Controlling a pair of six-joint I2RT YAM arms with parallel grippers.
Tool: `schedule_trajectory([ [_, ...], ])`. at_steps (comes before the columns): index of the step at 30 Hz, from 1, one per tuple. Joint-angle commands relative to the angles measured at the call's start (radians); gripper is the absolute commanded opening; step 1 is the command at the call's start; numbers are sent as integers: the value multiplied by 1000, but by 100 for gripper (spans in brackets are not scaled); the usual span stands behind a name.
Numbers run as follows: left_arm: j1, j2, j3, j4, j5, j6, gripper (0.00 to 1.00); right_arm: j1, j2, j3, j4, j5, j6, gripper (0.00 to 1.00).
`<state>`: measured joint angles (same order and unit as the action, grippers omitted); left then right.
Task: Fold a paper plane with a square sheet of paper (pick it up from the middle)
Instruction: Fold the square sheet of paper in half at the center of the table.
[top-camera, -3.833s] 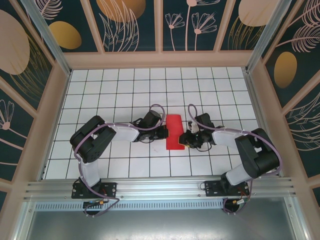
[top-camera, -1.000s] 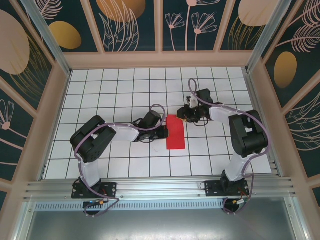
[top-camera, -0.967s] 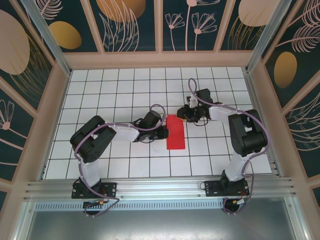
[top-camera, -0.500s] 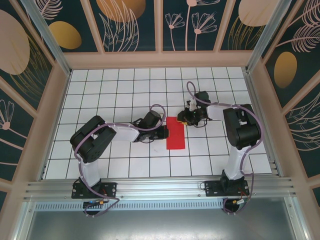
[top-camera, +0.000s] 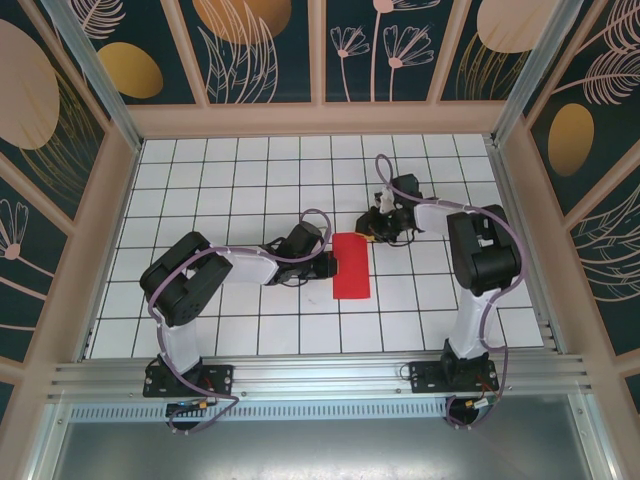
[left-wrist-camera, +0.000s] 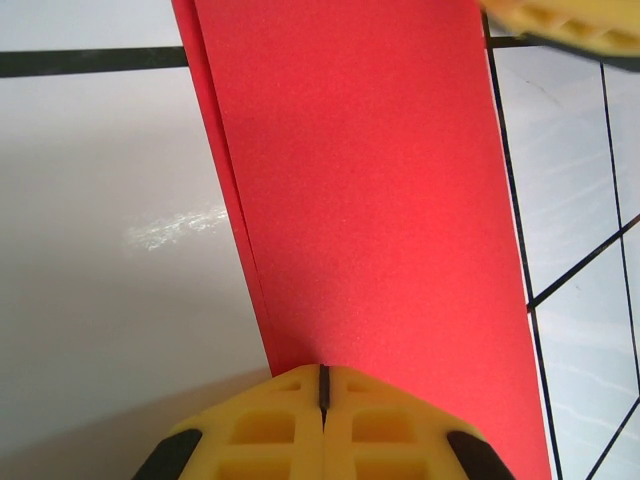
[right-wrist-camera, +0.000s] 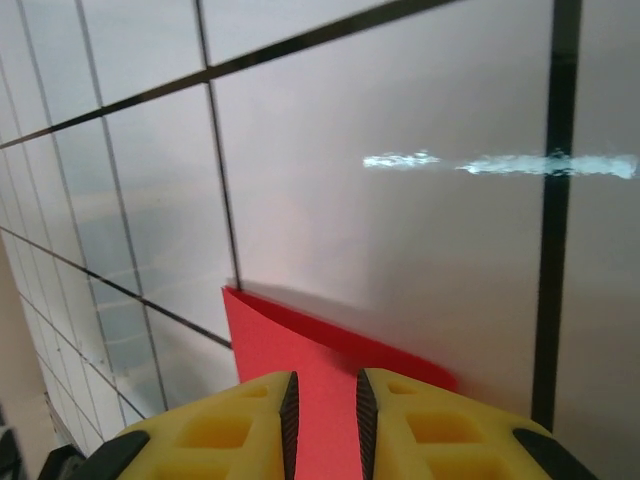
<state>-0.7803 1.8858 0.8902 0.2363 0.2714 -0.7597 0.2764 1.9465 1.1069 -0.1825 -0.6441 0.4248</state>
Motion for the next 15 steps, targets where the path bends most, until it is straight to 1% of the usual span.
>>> schedule_trajectory([
  [1,-3,47,-54,-181,-67,21,0,-4,56,0,7,32,6,25],
  [6,-3,45,-55,-181,-68,22,0,-7,50,19,-24,57,2,25],
  [12,-3,42,-51,-180,-70,20,0,-2,-80,47,-90,65,-17,26],
  [15,-3,44,-51,-176,-69,16,0,1,-113,40,-104,72,-14,26],
])
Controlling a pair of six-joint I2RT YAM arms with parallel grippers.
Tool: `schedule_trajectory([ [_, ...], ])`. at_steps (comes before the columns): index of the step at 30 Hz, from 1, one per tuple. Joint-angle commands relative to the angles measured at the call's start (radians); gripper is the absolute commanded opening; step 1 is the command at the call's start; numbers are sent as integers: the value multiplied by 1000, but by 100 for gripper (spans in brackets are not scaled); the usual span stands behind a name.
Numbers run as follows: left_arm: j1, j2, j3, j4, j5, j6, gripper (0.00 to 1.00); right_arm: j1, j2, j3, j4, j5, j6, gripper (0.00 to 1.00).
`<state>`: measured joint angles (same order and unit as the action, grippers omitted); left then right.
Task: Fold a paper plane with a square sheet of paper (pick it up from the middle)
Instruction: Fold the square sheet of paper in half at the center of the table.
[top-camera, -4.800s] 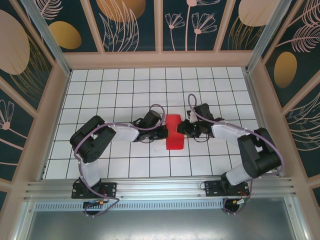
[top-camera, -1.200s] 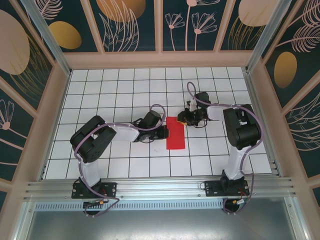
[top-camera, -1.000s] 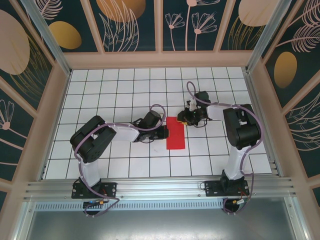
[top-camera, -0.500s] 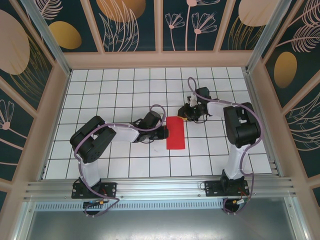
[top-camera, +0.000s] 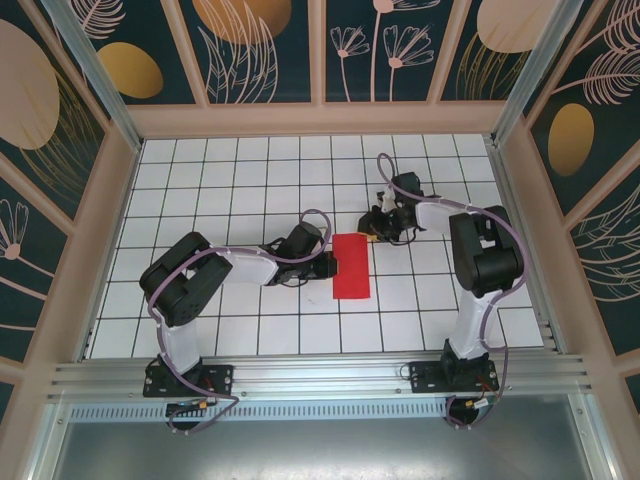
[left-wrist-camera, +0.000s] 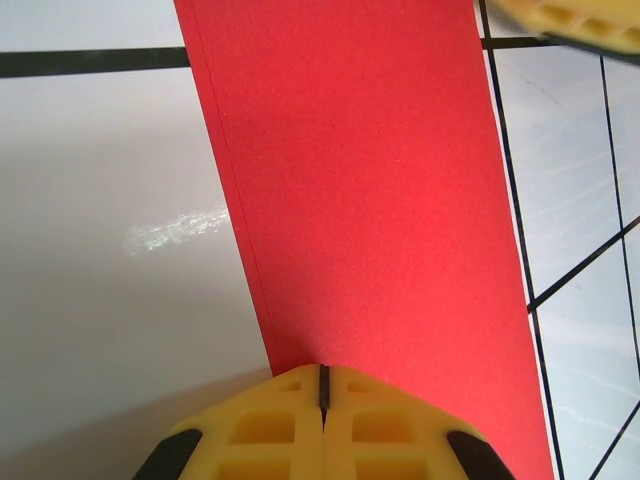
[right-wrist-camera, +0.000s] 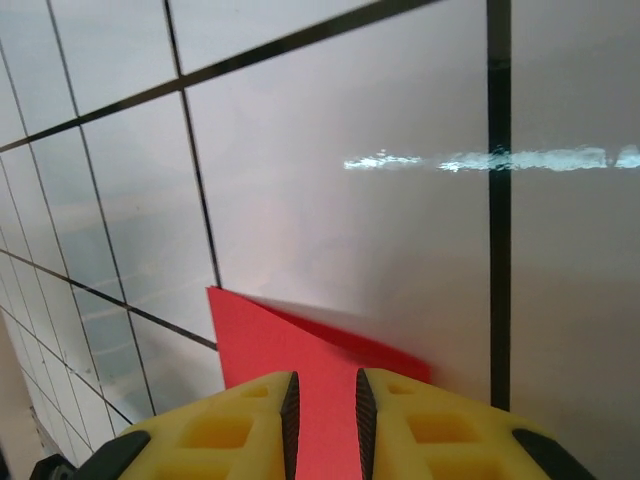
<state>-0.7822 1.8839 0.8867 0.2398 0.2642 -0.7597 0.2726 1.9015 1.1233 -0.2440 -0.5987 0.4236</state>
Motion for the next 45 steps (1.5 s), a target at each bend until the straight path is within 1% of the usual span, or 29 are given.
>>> schedule_trajectory([
  [1,-1,46,-46,-180,-63,16,0,7,-70,19,-38,25,-8,26],
  [6,-1,45,-42,-181,-62,18,0,22,-18,10,1,8,13,26],
  [11,-2,43,-46,-182,-62,19,0,23,44,9,28,20,20,26],
  [16,-1,44,-49,-176,-60,16,0,20,64,14,7,43,8,26],
  [20,-2,45,-47,-173,-64,16,0,19,27,31,-26,36,-6,26],
  [23,-1,42,-46,-171,-62,14,0,21,-52,24,-42,22,-9,27],
  [26,-1,40,-42,-170,-62,13,0,30,-140,-49,-14,13,16,27],
  [29,-1,40,-39,-171,-65,13,0,52,-182,-144,34,5,44,27],
  [32,-1,41,-38,-169,-62,14,0,73,-185,-193,45,27,53,27],
  [35,-1,38,-38,-175,-66,19,0,88,-171,-244,96,-4,62,27],
  [38,-1,32,-46,-172,-67,14,0,89,-143,-265,92,35,57,27],
  [41,-2,32,-49,-167,-64,12,0,89,-121,-266,78,44,46,27],
  [43,-2,32,-50,-168,-68,14,0,89,-142,-263,67,40,45,27],
  [45,-1,30,-51,-168,-69,13,0,92,-196,-266,61,27,44,27],
])
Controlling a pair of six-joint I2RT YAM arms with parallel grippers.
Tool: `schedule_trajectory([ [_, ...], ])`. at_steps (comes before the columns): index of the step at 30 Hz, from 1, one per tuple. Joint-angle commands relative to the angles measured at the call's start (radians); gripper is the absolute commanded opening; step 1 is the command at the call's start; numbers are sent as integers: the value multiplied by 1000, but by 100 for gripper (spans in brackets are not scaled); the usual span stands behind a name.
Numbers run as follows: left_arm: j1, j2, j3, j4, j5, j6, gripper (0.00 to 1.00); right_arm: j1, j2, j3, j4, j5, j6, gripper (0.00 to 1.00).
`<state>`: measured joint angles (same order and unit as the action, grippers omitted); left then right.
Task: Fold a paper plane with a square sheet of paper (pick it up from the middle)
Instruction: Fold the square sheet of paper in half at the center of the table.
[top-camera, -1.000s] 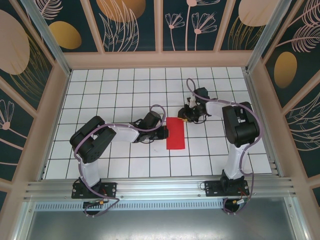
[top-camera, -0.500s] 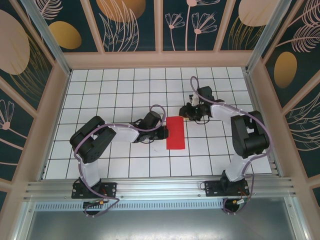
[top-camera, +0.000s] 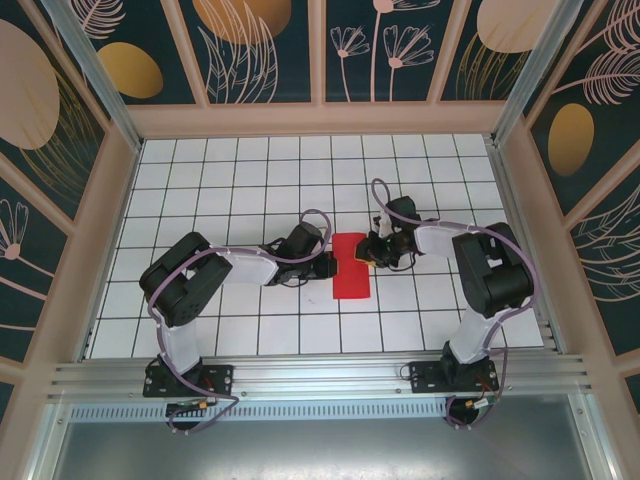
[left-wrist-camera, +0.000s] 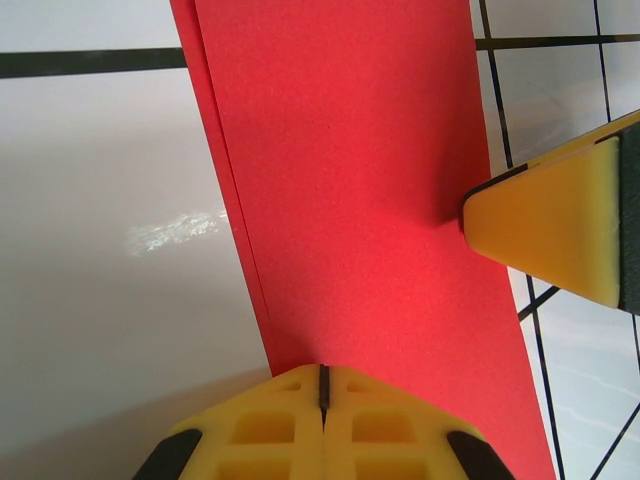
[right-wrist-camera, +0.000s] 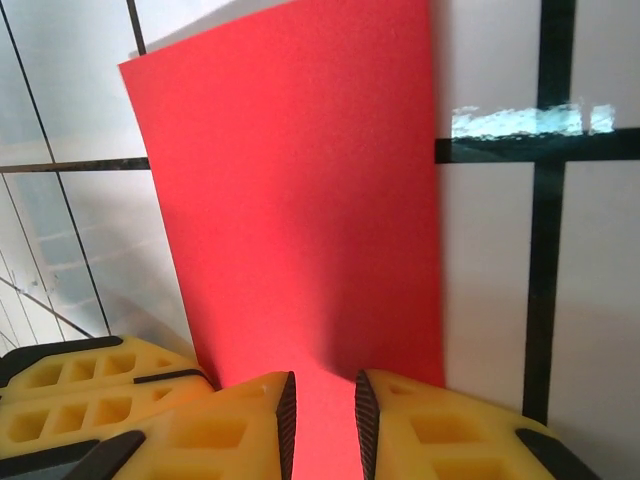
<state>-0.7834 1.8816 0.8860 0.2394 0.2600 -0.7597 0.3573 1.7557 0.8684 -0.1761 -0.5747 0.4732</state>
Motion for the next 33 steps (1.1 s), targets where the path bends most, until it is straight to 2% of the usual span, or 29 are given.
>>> schedule_trajectory([
  [1,0,32,-52,-166,-65,12,0,6,-78,-15,-4,-5,-2,28],
  [6,-1,30,-57,-163,-65,11,0,36,-175,-105,52,-62,47,28],
  [10,0,28,-59,-160,-65,9,0,75,-166,-167,80,-33,68,28],
  [16,0,27,-60,-161,-67,8,0,78,-136,-238,112,1,81,28],
  [25,0,20,-61,-167,-71,8,0,102,-317,-288,97,-37,110,30],
  [33,-1,22,-56,-172,-70,11,0,105,-297,-404,156,-7,143,30],
])
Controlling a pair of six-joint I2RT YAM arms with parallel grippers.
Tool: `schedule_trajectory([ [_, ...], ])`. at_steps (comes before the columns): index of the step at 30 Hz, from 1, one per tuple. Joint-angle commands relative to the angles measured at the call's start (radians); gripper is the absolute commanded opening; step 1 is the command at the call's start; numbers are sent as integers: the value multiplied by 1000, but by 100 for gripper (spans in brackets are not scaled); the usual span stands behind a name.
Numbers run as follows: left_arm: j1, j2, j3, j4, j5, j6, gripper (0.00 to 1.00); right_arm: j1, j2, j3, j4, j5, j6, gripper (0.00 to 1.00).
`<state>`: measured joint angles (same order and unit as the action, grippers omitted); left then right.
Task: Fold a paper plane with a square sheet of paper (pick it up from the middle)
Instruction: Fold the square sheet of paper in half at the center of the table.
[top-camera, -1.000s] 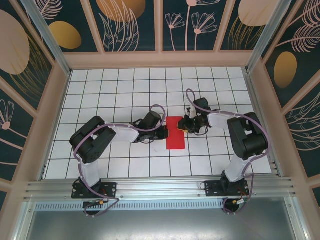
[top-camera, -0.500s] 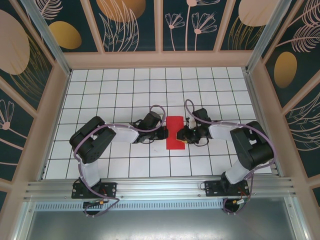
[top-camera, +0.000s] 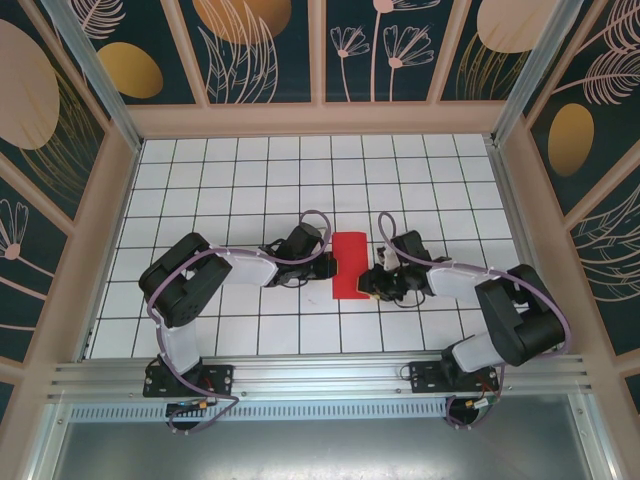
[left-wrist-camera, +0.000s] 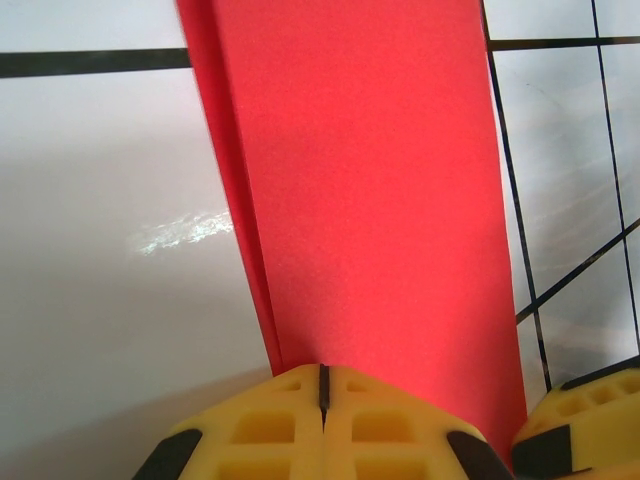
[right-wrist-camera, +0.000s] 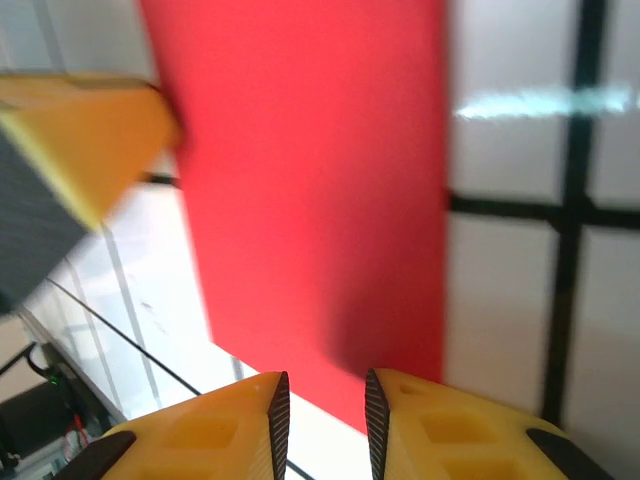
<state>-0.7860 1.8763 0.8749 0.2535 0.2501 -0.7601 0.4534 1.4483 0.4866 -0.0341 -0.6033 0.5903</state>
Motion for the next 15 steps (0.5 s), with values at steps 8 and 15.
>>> schedule_trajectory([
  [8,2,23,-40,-188,-58,9,0,13,-93,5,-34,17,27,30],
  [15,2,24,-39,-187,-55,15,0,10,-42,24,-88,52,-14,30],
])
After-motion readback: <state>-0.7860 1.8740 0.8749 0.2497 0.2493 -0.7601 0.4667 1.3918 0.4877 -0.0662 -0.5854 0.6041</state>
